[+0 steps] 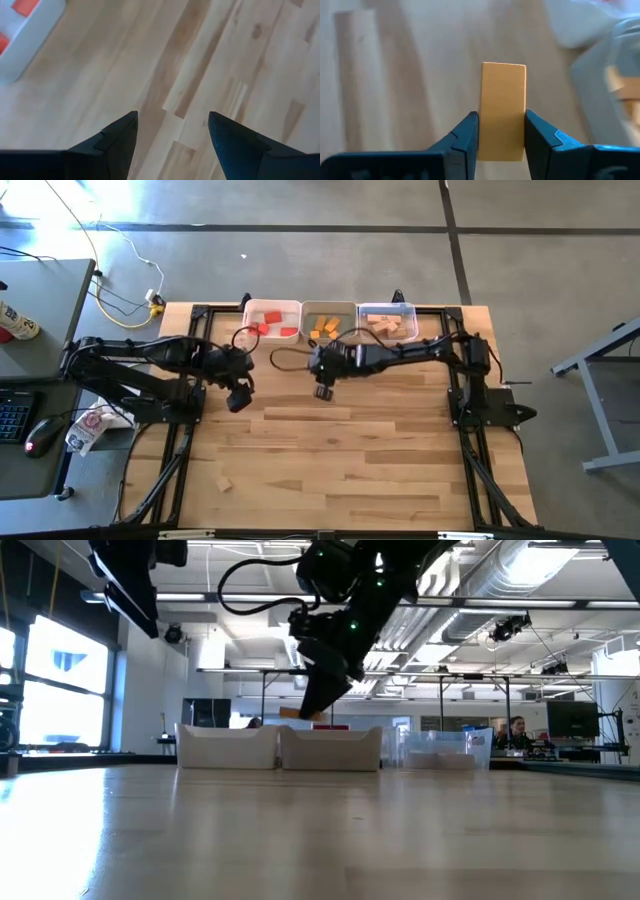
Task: Sort & place blocks by color
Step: Put the yellow block into the gray bin
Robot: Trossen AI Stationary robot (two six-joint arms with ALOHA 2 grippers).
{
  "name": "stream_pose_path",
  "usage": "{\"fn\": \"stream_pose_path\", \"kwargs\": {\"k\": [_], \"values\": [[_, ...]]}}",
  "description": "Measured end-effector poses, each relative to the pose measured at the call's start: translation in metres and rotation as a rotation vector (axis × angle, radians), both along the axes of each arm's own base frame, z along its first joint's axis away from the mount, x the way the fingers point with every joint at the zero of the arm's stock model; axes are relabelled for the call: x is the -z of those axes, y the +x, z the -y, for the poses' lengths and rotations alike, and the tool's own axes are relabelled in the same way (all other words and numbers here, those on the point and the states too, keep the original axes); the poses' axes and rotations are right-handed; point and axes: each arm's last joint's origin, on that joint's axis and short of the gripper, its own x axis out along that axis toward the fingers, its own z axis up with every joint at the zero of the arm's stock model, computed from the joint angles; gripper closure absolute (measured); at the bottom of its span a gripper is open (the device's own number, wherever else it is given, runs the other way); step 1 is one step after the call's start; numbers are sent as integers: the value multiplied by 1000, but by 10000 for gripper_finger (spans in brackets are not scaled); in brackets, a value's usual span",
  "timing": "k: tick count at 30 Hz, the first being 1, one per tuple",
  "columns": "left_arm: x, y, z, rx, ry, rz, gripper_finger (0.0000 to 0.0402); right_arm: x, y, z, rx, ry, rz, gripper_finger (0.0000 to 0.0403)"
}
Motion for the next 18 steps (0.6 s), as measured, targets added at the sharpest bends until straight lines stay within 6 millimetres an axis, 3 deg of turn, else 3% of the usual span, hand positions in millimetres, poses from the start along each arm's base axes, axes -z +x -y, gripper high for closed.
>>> {"fn": "stream_pose_path", "kwargs": {"k": [7,18], "values": [[0,1,17,49,-23,7,174,-15,0,40,97,-95,17,306],[1,-1,41,84,-60,4,174,-17,-18,104,290,-124,15,306]]}}
